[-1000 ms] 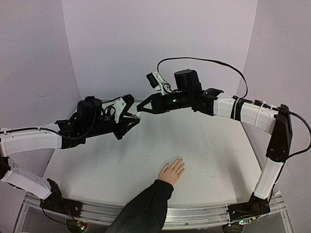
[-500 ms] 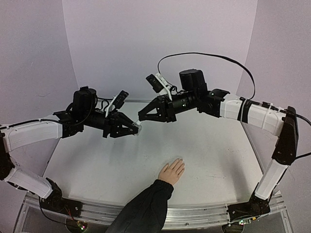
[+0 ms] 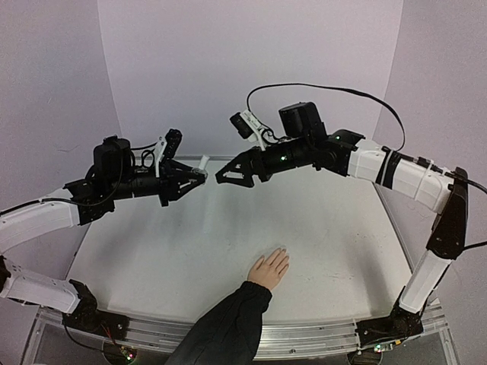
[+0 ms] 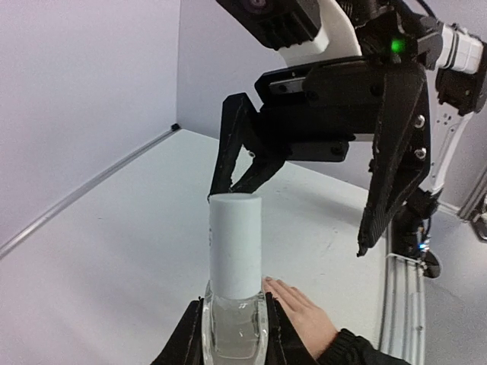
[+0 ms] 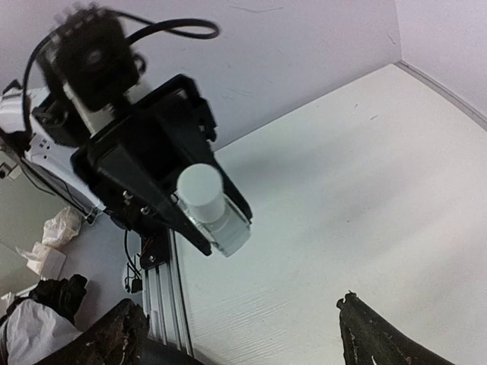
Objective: Paint the nails
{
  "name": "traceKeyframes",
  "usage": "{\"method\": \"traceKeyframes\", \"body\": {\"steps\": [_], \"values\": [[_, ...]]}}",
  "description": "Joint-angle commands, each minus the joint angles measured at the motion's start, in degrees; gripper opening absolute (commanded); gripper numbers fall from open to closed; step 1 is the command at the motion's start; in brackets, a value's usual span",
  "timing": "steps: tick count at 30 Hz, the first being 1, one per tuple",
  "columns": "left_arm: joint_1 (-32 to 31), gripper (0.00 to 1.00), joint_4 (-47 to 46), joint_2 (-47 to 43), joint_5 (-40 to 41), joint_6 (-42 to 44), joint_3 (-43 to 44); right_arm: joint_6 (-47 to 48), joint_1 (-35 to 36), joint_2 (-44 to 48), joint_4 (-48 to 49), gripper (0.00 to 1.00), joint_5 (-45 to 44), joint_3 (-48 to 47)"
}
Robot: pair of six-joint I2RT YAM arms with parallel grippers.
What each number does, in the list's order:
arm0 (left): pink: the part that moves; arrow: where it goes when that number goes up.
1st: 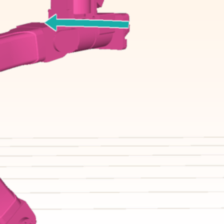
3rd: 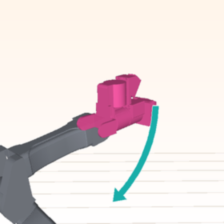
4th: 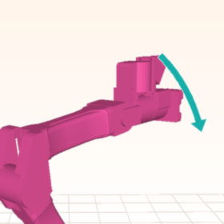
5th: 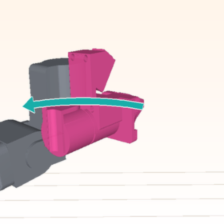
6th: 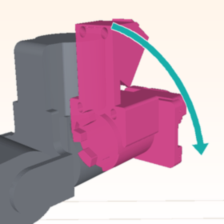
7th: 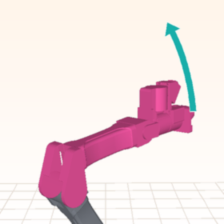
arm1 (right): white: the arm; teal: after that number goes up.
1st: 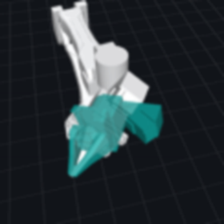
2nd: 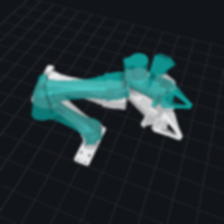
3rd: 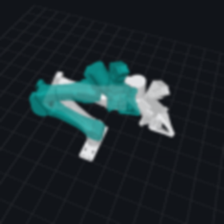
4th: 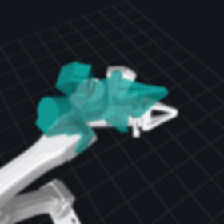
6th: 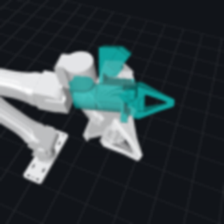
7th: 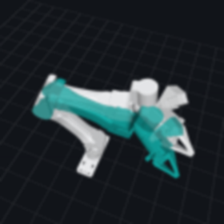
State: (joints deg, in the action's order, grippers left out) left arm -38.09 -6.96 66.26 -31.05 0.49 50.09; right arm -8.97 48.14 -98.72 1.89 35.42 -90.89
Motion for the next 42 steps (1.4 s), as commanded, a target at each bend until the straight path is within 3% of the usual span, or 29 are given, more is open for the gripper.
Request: {"method": "traceKeyframes", "body": {"steps": [1,6,12,37,42], "values": [[-4.5,0.00,-1.1,-2.2,17.8,8.6,-0.2,-6.3,-0.2,-1.4,-2.5,0.88,-0.3,-4.3],[-7.1,0.00,0.0,-0.4,20.5,11.0,0.9,-9.8,-0.2,-3.2,1.0,0.80,1.9,-6.7],[-7.4,0.00,0.3,0.4,20.4,11.8,1.4,-11.0,-0.2,-6.4,0.9,0.60,2.2,-9.3],[-7.8,0.00,0.6,1.8,18.2,11.2,1.6,-11.4,-0.2,-9.9,2.4,0.38,4.5,-11.9],[-7.8,0.00,0.7,1.8,18.0,11.0,1.6,-11.3,-0.2,-9.9,2.6,0.29,4.6,-11.9]]}}
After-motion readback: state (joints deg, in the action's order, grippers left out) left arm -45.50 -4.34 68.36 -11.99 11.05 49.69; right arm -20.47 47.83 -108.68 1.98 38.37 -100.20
